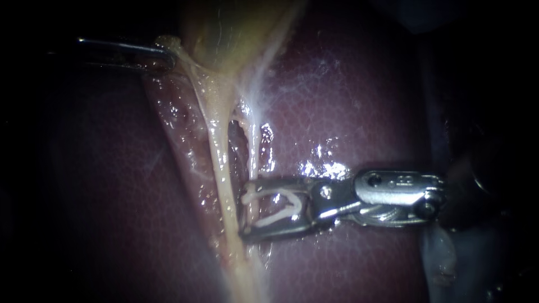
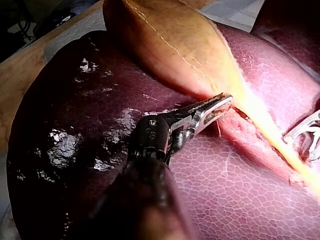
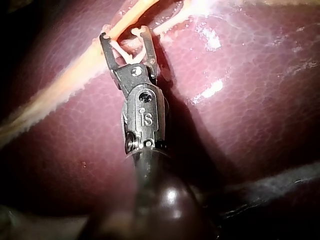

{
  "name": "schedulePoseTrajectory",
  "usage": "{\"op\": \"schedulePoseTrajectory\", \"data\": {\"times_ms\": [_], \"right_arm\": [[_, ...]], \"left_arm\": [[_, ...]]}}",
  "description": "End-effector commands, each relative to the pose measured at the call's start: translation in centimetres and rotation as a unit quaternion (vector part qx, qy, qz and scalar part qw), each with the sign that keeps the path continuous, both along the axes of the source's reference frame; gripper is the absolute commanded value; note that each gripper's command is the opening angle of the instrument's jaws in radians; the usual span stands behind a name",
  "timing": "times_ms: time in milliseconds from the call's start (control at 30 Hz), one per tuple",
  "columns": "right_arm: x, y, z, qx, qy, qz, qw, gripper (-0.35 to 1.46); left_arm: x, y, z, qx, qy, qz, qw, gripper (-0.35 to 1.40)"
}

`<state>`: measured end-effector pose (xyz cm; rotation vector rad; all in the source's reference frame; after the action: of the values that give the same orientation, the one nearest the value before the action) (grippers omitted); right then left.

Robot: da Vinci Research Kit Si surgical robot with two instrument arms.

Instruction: Clipping first clip left tube

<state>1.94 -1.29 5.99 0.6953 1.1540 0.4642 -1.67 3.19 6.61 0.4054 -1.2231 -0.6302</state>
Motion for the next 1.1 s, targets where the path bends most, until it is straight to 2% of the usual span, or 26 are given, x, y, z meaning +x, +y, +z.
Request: {"op": "schedulePoseTrajectory", "data": {"times_ms": [33,267,433,633,900,1100], "right_arm": [[0.01,-0.01,0.05,0.003,0.001,-0.002,1.0000,0.48],[0.02,0.02,0.36,0.020,0.003,-0.009,0.9997,0.48],[0.06,0.07,0.43,0.051,0.035,-0.019,0.9979,0.48],[0.21,0.08,0.42,0.075,0.060,-0.034,0.9948,0.48],[0.33,0.02,0.32,0.080,0.071,-0.031,0.9938,0.48],[0.42,-0.06,0.19,0.096,0.092,-0.035,0.9904,0.48]], "left_arm": [[0.00,0.00,0.00,0.000,0.000,0.000,1.0000,-0.35],[0.00,0.00,0.01,0.000,0.000,0.000,1.0000,-0.35],[0.00,0.00,0.01,0.000,0.000,0.000,1.0000,-0.35],[0.00,0.00,0.02,0.000,0.000,0.000,1.0000,-0.35],[-0.01,-0.01,0.02,-0.001,0.000,0.000,1.0000,-0.35],[-0.01,-0.01,0.03,-0.001,0.001,0.000,1.0000,-0.35]]}}
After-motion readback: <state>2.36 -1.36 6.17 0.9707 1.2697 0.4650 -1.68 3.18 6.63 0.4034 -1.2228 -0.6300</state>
